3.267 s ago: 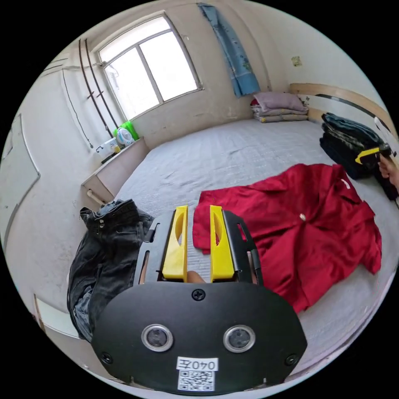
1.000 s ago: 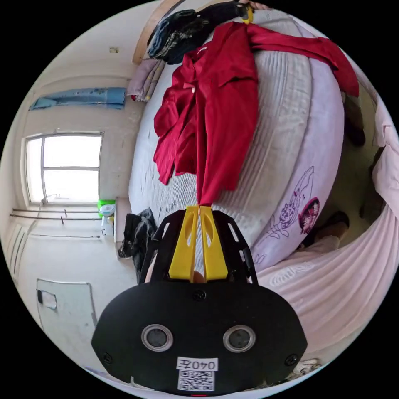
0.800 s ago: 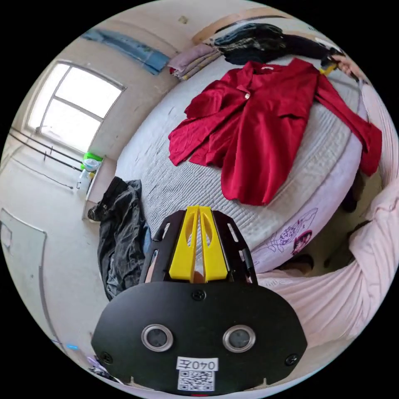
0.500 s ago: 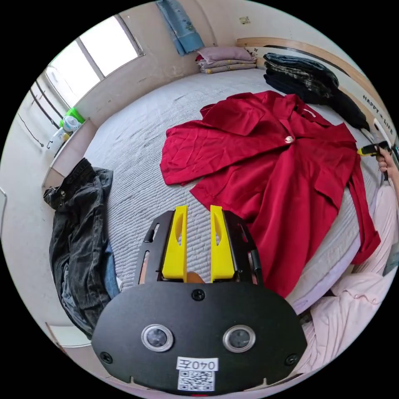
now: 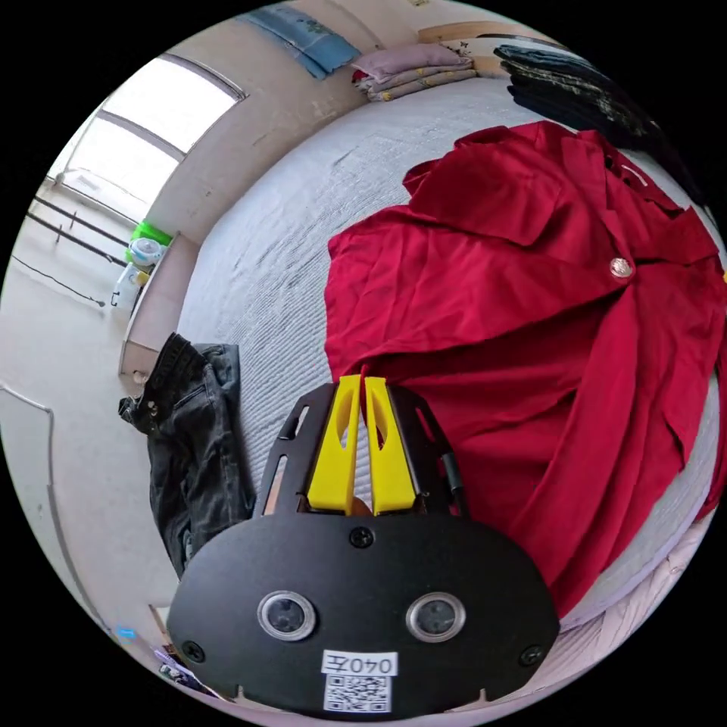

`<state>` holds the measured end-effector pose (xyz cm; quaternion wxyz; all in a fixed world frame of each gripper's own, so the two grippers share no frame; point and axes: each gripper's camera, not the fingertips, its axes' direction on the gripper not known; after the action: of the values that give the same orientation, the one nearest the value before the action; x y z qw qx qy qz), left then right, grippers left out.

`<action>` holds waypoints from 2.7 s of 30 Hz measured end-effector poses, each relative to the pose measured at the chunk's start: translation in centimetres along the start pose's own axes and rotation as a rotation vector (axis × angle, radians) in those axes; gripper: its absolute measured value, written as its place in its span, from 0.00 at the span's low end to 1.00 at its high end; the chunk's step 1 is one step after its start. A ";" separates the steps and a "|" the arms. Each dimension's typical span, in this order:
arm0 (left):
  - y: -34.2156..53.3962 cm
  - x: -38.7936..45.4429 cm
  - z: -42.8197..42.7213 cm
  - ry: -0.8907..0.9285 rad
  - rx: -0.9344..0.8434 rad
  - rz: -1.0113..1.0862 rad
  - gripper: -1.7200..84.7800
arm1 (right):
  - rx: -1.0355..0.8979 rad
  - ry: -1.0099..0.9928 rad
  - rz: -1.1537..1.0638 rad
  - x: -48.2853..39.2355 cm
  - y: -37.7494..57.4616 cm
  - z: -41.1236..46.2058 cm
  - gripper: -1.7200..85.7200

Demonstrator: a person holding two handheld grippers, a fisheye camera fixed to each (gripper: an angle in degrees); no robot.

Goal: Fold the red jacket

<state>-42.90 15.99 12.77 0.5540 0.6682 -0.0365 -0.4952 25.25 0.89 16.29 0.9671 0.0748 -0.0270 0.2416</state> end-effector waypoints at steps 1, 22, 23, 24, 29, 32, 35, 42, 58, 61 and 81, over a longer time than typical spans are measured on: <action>-0.4 -0.6 0.3 -0.005 -0.004 -0.012 0.01 | -0.002 -0.053 -0.015 -0.6 0.2 0.6 0.01; 9.7 2.2 -2.3 0.276 -0.094 0.093 0.02 | 0.029 0.205 -0.142 -10.0 8.3 4.7 0.02; 9.6 3.2 -2.9 0.222 -0.105 0.174 0.02 | 0.020 0.222 -0.151 -10.4 8.6 5.0 0.01; 9.3 4.0 -3.9 0.145 -0.129 0.254 0.02 | 0.016 0.236 -0.156 -10.6 8.8 5.2 0.01; 6.5 2.5 -9.2 0.004 0.009 0.295 0.01 | 0.018 0.324 -0.165 -11.1 10.0 5.8 0.01; 3.7 1.3 -7.4 -0.130 0.036 0.133 0.01 | 0.046 0.272 -0.158 -11.2 10.2 6.3 0.01; 2.8 1.8 -3.1 -0.271 -0.121 0.026 0.01 | 0.046 0.251 -0.178 -12.1 10.6 6.8 0.01; 11.3 10.8 -10.1 -0.008 0.111 0.329 0.03 | -0.009 0.337 -0.244 -13.8 13.2 8.2 0.01; 14.8 16.6 -14.7 0.722 0.194 0.179 0.01 | -0.251 0.073 -0.441 -16.8 16.8 14.8 0.09; 14.1 20.7 -12.8 1.071 0.104 0.227 0.01 | -0.294 0.105 -0.455 -17.4 17.9 15.9 0.09; 15.3 24.3 -14.4 0.995 0.214 0.377 0.01 | -0.242 0.019 -0.410 -19.4 19.2 17.1 0.01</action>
<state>-12.80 5.73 8.02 0.5124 0.8566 0.0607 -0.0046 -1.20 5.91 33.98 0.9981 -0.0400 -0.0311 0.0358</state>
